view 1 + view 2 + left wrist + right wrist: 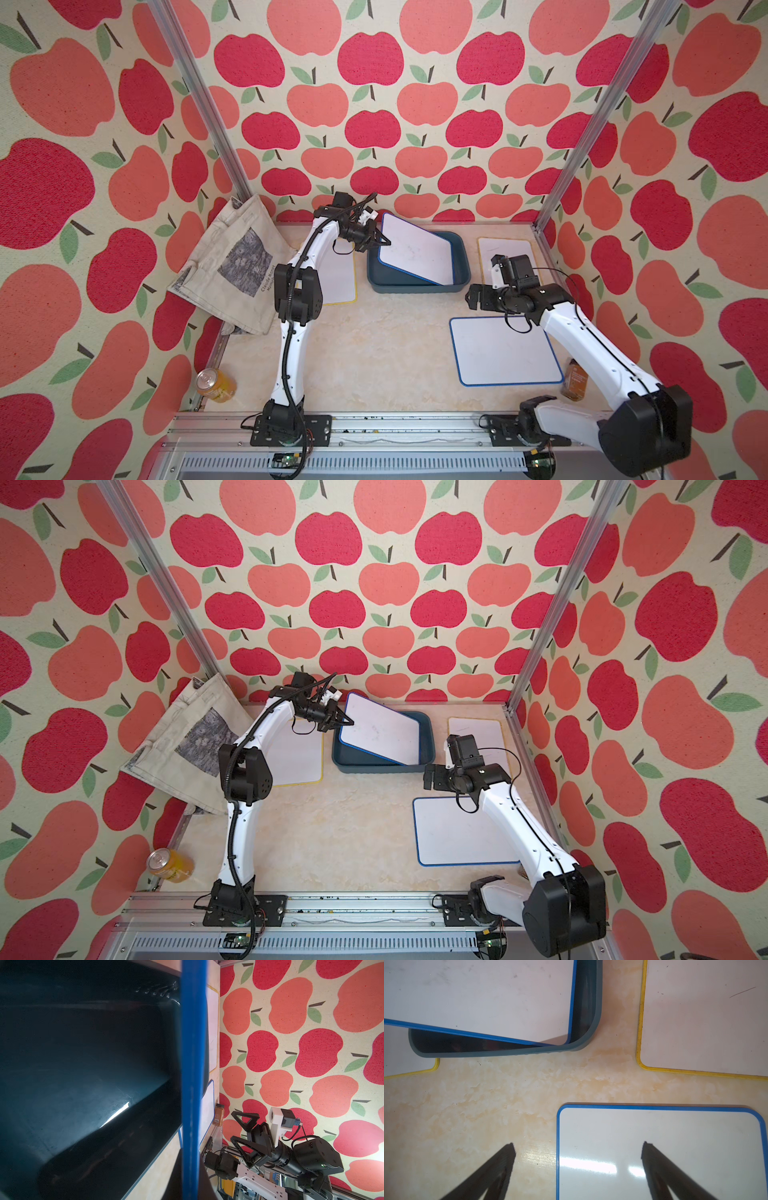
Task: Put the whiteboard into the storage box
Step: Place the whiteboard in the storage box.
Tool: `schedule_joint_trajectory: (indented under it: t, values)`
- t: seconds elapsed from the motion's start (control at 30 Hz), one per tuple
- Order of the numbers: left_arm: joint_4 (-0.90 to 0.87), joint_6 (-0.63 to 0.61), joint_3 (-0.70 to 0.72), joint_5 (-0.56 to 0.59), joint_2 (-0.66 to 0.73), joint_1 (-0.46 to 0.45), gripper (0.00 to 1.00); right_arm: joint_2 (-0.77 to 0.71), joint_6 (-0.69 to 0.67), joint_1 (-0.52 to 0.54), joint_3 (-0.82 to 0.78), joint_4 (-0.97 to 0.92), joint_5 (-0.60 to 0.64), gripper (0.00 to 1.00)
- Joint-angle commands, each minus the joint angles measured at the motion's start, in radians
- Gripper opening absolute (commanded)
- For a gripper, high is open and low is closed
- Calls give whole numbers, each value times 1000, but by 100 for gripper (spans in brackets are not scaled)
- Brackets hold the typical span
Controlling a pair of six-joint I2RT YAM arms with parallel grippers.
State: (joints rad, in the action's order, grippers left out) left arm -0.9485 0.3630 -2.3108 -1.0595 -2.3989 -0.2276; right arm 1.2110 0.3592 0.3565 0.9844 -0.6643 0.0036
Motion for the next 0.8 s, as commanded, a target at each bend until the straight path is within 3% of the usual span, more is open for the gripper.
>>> schedule_joint_trajectory:
  t: [0.0,0.13,0.37,0.57,0.77]
  values:
    - [63,10,8,-106,40,-9,0,5,-14,-10,20,-20,15,99]
    - [69,12,39,-98,45,-10,7,10,-14,-10,17,-20,13,99]
    - [39,23,39,0,20,-9,30,19,-11,-10,17,-26,4,99]
    - [-21,21,2,77,-13,-1,37,13,-7,-10,16,-28,-1,99]
    - [-140,-7,-55,242,-43,2,44,16,-8,-10,17,-44,12,99]
